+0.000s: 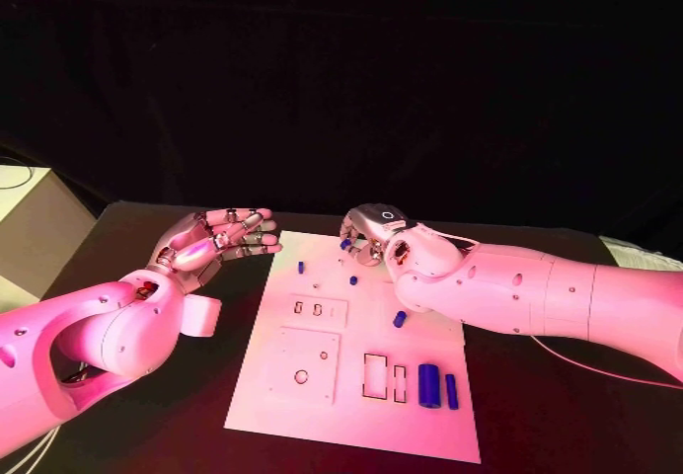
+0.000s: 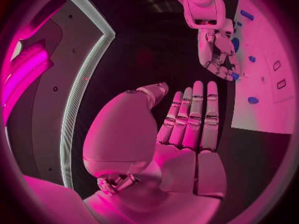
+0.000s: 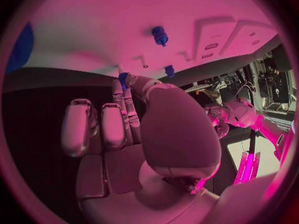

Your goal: Assemble the parts on the task board

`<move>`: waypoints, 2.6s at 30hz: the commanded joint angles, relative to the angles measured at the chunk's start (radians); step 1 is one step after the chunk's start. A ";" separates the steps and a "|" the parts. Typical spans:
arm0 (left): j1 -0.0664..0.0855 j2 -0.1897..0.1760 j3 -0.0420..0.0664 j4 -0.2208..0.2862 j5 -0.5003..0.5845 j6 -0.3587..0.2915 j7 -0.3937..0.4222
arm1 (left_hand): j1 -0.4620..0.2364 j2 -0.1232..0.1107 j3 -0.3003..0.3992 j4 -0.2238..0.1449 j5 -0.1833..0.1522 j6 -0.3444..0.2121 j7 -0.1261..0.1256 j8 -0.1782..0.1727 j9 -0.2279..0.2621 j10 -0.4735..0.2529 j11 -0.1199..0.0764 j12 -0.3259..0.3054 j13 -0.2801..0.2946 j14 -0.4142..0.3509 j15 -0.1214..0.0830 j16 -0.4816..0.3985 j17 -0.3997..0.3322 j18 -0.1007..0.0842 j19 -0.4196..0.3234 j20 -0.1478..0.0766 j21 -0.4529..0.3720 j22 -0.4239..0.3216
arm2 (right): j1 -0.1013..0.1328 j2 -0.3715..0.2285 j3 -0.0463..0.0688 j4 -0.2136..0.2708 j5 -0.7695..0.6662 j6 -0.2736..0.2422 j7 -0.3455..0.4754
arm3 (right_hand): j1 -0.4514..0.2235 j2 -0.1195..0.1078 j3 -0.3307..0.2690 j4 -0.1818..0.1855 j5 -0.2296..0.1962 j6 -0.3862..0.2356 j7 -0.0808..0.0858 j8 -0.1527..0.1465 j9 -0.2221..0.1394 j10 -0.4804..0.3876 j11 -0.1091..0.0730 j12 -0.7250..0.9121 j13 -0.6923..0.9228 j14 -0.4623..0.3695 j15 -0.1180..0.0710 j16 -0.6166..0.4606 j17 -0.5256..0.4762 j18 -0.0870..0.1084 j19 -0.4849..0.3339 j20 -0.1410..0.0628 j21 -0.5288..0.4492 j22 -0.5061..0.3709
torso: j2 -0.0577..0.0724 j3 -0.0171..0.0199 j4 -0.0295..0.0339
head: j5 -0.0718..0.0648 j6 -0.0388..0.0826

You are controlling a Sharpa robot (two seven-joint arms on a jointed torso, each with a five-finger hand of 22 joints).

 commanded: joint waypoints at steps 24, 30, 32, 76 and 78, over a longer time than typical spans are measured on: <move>0.004 0.003 0.001 0.000 0.004 0.020 0.001 | -0.003 -0.004 0.002 0.001 -0.004 -0.002 0.016 -0.004 -0.002 0.001 0.002 -0.009 0.000 -0.010 -0.001 0.009 0.005 0.012 -0.005 0.002 0.003 -0.002 | -0.001 -0.004 -0.003 -0.002 -0.016 0.072 -0.021 | -0.034 -0.013 0.014 -0.010 -0.004 -0.024 0.014 0.000 0.008 -0.018 0.009 0.003 -0.005 0.001 0.004 -0.007 -0.023 -0.007 -0.009 0.007 -0.018 -0.022 | 0.012 -0.0028 0.0041 | -0.004 0.001; 0.004 0.002 0.001 -0.005 0.004 0.021 0.002 | -0.003 -0.004 0.002 0.001 -0.004 -0.002 0.016 -0.004 -0.002 0.001 0.002 -0.009 0.000 -0.010 -0.001 0.009 0.005 0.012 -0.005 0.002 0.003 -0.002 | -0.001 -0.015 -0.003 0.016 -0.027 0.043 -0.026 | -0.034 -0.010 0.021 -0.016 0.004 -0.018 0.012 0.006 0.014 -0.011 0.006 0.006 -0.004 0.003 0.003 -0.003 -0.016 -0.008 -0.007 0.007 -0.012 -0.013 | 0.013 -0.0024 0.0050 | -0.003 0.001; 0.004 0.002 0.001 -0.007 0.004 0.021 0.002 | -0.003 -0.004 0.002 0.001 -0.004 -0.002 0.016 -0.004 -0.002 0.001 0.002 -0.009 0.000 -0.010 -0.001 0.009 0.005 0.012 -0.005 0.002 0.003 -0.002 | -0.001 -0.018 -0.003 0.022 -0.032 0.032 -0.032 | -0.035 -0.010 0.022 -0.018 0.006 -0.018 0.012 0.006 0.014 -0.010 0.006 0.006 -0.004 0.003 0.002 -0.003 -0.015 -0.008 -0.007 0.007 -0.011 -0.012 | 0.014 -0.0021 0.0048 | -0.003 0.001; 0.004 0.003 0.001 -0.028 0.005 0.031 -0.004 | -0.003 -0.003 0.003 0.000 -0.004 -0.002 0.015 -0.004 -0.002 0.002 0.001 -0.011 0.000 -0.013 -0.001 0.012 0.009 0.013 -0.006 0.003 0.003 -0.002 | -0.004 -0.050 -0.003 0.077 -0.064 -0.036 -0.096 | -0.052 -0.015 0.022 -0.017 0.012 -0.013 0.009 0.013 0.022 -0.002 0.004 0.007 -0.002 0.006 0.001 0.004 -0.006 -0.010 -0.003 0.007 -0.003 0.000 | 0.018 -0.0043 0.0077 | -0.010 0.008; 0.004 0.004 0.001 -0.028 0.005 0.032 -0.004 | -0.003 -0.003 0.003 0.000 -0.004 -0.002 0.015 -0.004 -0.002 0.002 0.001 -0.011 0.000 -0.013 -0.001 0.012 0.009 0.013 -0.006 0.003 0.003 -0.002 | -0.004 -0.049 -0.003 0.075 -0.063 -0.030 -0.098 | -0.057 -0.017 0.021 -0.016 0.011 -0.014 0.009 0.013 0.023 -0.002 0.004 0.006 -0.002 0.006 0.001 0.003 -0.008 -0.009 -0.004 0.006 -0.005 -0.002 | 0.018 -0.0049 0.0076 | -0.011 0.007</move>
